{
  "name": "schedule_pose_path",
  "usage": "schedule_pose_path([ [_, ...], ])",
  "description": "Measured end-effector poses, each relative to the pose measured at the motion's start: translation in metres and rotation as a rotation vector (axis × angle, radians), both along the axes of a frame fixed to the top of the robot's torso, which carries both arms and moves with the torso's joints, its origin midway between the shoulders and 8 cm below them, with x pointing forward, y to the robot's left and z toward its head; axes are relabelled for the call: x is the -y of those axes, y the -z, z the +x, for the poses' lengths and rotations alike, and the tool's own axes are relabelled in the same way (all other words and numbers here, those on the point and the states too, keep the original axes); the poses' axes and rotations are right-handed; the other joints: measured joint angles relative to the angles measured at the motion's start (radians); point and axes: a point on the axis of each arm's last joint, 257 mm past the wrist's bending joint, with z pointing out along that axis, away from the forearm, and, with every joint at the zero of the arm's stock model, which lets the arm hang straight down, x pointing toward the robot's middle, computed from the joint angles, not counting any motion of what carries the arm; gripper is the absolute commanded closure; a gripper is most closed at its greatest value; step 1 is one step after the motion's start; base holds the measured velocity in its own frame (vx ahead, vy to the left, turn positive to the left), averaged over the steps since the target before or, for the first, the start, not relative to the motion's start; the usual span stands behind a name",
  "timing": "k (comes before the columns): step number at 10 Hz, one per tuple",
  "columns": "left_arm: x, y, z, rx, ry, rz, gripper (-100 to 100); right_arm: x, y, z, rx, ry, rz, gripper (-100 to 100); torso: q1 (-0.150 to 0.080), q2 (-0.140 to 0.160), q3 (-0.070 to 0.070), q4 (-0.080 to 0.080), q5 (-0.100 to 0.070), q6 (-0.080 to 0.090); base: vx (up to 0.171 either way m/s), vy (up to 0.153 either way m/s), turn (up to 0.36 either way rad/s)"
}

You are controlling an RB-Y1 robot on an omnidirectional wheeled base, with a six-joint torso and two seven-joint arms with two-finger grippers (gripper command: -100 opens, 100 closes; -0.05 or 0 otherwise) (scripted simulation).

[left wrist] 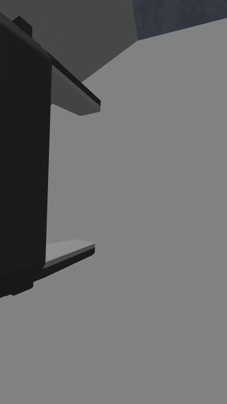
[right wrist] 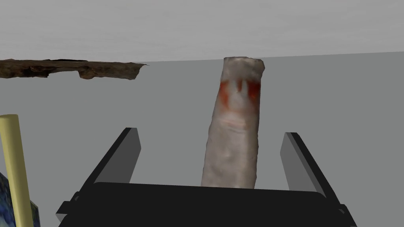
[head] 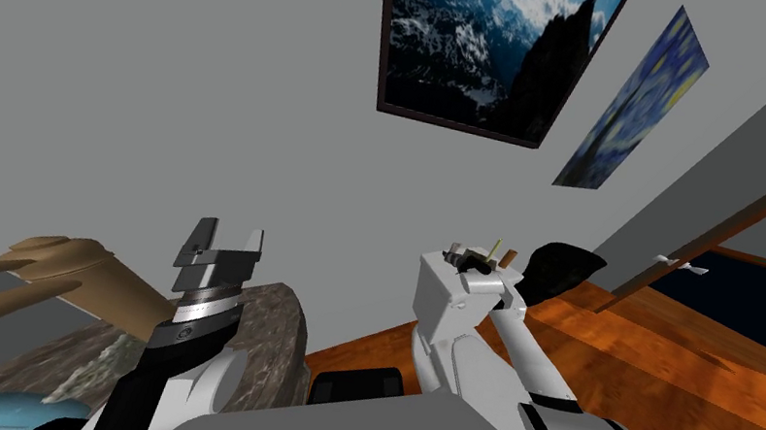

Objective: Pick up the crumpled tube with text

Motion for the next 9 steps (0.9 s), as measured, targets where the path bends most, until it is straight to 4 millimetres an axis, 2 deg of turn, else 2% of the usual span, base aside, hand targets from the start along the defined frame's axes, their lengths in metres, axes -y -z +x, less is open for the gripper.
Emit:
schedule_pose_path([
  [3, 0.000, 0.000, 0.000, 0.000, 0.000, 0.000, 0, 0.000, 0.000, 0.000, 0.000, 0.000, 0.000, -100, 0.000, -0.001, -0.001, 0.000, 0.000, 0.000, 0.035, 0.002, -0.046],
  [7, 0.000, 0.000, 0.000, 0.000, 0.000, 0.000, 0, 0.019, -0.006, -0.023, 0.029, -0.012, -0.030, -100, -0.001, -0.003, -0.002, -0.001, 0.000, 0.002, 0.068, 0.002, -0.063],
  [9, 0.000, 0.000, 0.000, 0.000, 0.000, 0.000, 0, 0.025, -0.008, -0.028, 0.036, -0.010, -0.032, -100, -0.001, -0.003, -0.002, -0.001, 0.000, 0.001, 0.066, 0.000, -0.026],
])
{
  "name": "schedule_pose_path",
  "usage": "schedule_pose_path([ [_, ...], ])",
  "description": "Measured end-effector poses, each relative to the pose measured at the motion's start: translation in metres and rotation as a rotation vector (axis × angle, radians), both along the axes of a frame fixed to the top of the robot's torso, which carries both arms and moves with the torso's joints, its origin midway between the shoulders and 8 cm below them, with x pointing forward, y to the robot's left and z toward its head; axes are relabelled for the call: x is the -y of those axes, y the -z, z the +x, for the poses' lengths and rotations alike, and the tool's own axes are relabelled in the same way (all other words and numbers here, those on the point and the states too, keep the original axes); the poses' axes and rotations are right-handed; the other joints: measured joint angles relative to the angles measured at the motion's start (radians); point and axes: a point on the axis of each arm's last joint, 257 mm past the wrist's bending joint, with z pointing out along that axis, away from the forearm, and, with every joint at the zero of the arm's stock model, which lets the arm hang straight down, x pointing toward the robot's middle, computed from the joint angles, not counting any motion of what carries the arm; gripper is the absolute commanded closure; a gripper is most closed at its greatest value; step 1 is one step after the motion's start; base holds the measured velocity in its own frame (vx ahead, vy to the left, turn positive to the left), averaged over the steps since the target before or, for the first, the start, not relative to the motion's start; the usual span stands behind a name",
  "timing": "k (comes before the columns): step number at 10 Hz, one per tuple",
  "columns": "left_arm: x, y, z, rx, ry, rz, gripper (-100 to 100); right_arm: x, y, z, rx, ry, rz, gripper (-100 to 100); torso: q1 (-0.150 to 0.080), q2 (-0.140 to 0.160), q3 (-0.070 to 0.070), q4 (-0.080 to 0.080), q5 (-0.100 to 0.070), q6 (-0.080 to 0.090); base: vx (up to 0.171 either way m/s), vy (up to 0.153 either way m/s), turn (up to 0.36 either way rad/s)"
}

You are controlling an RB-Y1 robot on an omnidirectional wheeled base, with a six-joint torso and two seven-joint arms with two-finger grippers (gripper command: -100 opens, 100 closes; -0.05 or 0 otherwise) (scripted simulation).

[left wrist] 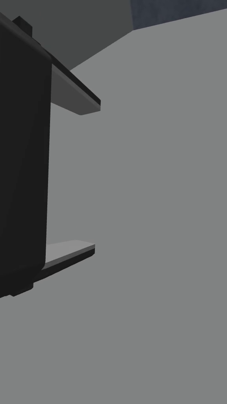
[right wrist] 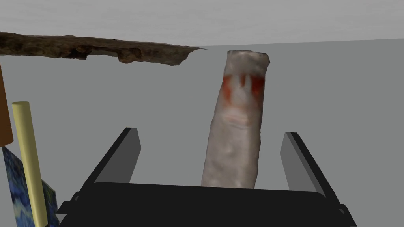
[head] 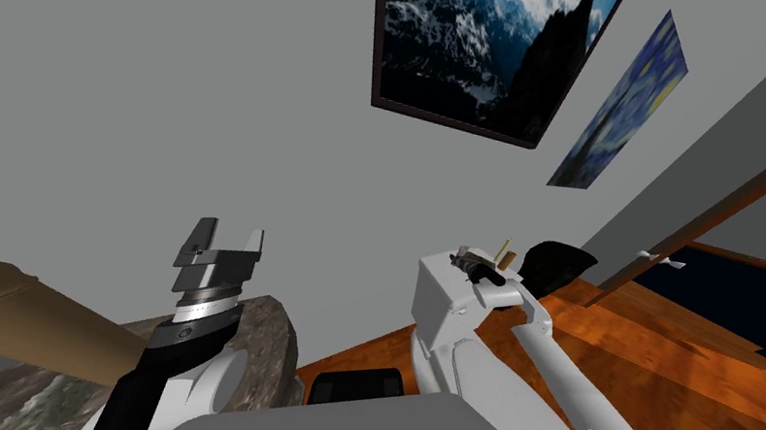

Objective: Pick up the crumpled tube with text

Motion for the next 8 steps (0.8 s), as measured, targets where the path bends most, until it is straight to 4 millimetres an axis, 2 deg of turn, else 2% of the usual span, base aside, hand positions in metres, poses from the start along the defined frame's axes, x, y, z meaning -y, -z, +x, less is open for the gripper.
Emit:
schedule_pose_path([
  [2, 0.0000, 0.0000, 0.0000, 0.000, 0.000, 0.000, 0, 0.0038, -0.0014, -0.0088, 0.004, -0.010, -0.007, -100, 0.000, -0.001, -0.001, 0.000, 0.000, 0.000, 0.046, 0.000, 0.024],
  [8, 0.0000, 0.0000, 0.0000, 0.000, 0.000, 0.000, 0, 0.0046, -0.0015, -0.0097, 0.006, -0.012, -0.007, -100, 0.000, 0.004, 0.002, 0.001, 0.000, 0.000, -0.002, 0.000, -0.010],
])
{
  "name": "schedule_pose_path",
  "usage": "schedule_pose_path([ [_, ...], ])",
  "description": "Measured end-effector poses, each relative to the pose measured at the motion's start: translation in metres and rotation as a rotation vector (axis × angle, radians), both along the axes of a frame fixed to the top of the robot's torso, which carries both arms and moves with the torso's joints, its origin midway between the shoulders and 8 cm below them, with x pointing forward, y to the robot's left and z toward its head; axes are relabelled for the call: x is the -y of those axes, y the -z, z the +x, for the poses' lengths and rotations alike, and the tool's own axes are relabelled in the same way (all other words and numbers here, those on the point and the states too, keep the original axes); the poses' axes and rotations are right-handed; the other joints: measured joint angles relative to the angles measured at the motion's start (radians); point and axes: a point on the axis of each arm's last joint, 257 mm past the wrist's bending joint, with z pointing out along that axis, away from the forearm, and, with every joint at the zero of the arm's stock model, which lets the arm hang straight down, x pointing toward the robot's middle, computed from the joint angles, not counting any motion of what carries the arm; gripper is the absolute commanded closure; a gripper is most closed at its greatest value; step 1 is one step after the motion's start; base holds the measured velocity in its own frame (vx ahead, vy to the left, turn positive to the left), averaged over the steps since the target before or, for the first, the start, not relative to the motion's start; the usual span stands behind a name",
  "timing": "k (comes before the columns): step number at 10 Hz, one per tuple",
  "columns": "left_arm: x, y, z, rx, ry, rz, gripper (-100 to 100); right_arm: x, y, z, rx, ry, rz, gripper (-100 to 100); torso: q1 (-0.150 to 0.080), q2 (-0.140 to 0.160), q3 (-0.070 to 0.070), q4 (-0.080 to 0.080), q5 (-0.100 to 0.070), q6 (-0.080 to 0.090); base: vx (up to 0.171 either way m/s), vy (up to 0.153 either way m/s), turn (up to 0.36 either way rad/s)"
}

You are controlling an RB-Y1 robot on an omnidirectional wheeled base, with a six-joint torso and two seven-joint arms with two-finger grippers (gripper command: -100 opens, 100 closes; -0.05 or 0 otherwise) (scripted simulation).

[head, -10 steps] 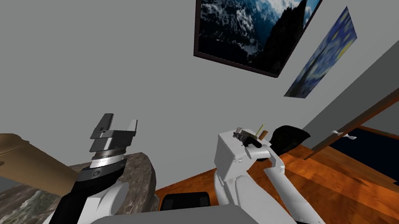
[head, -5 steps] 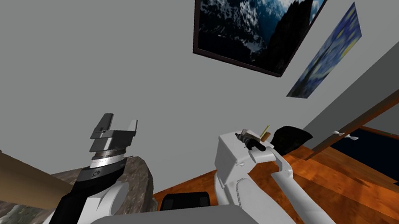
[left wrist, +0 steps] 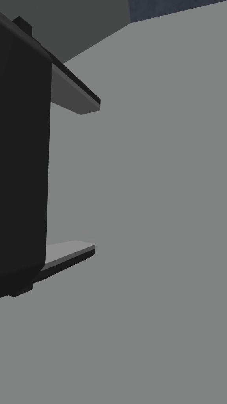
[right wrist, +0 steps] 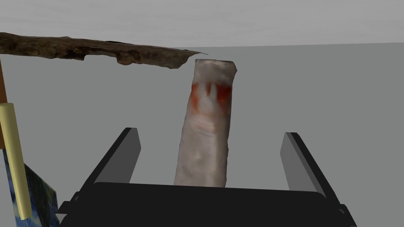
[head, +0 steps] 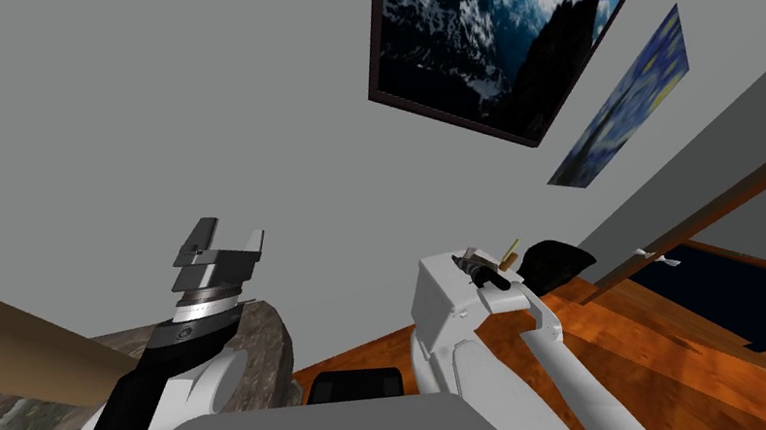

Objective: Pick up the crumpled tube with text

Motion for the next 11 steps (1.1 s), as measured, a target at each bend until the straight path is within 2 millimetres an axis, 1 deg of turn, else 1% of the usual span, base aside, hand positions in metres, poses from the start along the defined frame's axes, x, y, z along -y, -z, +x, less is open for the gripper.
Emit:
schedule_pose_path([
  [2, 0.0000, 0.0000, 0.0000, 0.000, 0.000, 0.000, 0, 0.0000, -0.0001, 0.0000, 0.000, 0.000, 0.000, -100, 0.000, -0.001, 0.000, 0.000, 0.000, 0.000, 0.017, -0.013, 0.090],
  [3, 0.0000, 0.0000, 0.0000, 0.000, 0.000, 0.000, 0, 0.0042, 0.0014, -0.0005, 0.000, 0.012, -0.002, -100, -0.001, -0.002, -0.001, 0.000, 0.000, -0.001, 0.017, -0.021, 0.050],
  [4, 0.0000, 0.0000, 0.0000, 0.000, 0.000, 0.000, 0, 0.0047, 0.0013, -0.0004, 0.001, 0.013, -0.002, 100, -0.001, -0.001, -0.001, 0.000, 0.000, 0.000, 0.003, -0.005, -0.019],
  [8, 0.0000, 0.0000, 0.0000, 0.000, 0.000, 0.000, 0, 0.0049, 0.0009, -0.0003, 0.003, 0.014, 0.000, 100, 0.001, -0.001, -0.001, -0.001, 0.000, -0.001, 0.000, 0.000, 0.000],
  [9, 0.0000, 0.0000, 0.0000, 0.000, 0.000, 0.000, 0, 0.0049, 0.0009, -0.0003, 0.002, 0.014, 0.000, 0, 0.001, -0.001, -0.001, -0.001, 0.000, -0.001, 0.000, 0.000, 0.000],
  [10, 0.0000, 0.0000, 0.0000, 0.000, 0.000, 0.000, 0, 0.0049, 0.0010, -0.0003, 0.002, 0.014, 0.000, 100, 0.001, -0.001, -0.001, -0.001, 0.000, -0.001, 0.000, 0.000, 0.000],
  [11, 0.0000, 0.0000, 0.0000, 0.000, 0.000, 0.000, 0, 0.0049, 0.0010, -0.0003, 0.002, 0.014, 0.000, 0, 0.001, -0.001, -0.001, -0.001, 0.000, -0.001, 0.000, 0.000, 0.000],
])
